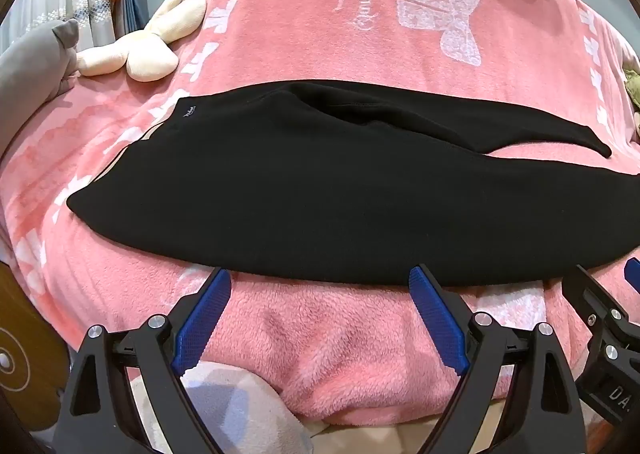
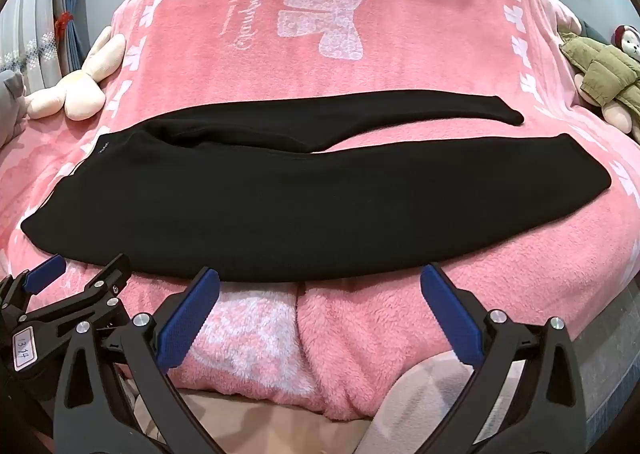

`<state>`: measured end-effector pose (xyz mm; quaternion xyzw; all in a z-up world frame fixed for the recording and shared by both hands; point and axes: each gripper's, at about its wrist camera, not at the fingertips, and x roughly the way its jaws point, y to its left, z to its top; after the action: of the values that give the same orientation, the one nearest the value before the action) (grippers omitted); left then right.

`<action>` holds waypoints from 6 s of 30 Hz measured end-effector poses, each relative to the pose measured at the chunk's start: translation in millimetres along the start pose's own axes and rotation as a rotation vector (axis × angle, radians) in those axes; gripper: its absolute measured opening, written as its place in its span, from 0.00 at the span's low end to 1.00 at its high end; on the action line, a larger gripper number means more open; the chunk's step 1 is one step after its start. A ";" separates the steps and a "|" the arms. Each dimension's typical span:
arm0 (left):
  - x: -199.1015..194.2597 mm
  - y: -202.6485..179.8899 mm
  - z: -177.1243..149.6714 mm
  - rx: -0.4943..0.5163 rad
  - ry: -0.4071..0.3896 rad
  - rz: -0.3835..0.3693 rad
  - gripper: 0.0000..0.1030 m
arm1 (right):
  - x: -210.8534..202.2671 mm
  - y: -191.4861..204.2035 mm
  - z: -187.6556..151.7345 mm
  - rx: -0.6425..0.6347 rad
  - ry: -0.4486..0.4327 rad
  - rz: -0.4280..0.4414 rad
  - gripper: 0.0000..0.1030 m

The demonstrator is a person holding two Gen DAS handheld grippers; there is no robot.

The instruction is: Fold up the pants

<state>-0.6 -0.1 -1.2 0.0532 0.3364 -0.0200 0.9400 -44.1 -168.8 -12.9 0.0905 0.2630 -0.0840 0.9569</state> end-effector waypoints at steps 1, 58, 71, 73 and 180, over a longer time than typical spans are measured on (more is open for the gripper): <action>0.1 -0.4 0.0 -0.002 0.000 0.002 0.85 | 0.1 -0.1 0.0 -0.001 -0.001 0.000 0.96; 3.0 2.4 -4.3 -0.004 -0.004 -0.008 0.85 | 2.5 2.1 -5.1 -0.002 0.003 -0.001 0.96; -2.8 6.6 -3.4 -0.010 -0.020 -0.020 0.86 | 4.2 -2.6 5.3 0.024 0.053 0.010 0.96; -9.4 9.5 -1.2 -0.010 -0.051 -0.040 0.86 | 4.2 -8.8 9.9 0.030 0.078 0.007 0.96; 79.9 295.2 70.0 -0.719 0.487 -0.191 0.03 | 84.3 -322.4 60.7 0.600 0.137 0.154 0.06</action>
<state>126.9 285.2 27.5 -0.3055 0.5370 0.0246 0.7859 -10.2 -504.1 -46.9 0.3940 0.2829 -0.0788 0.8710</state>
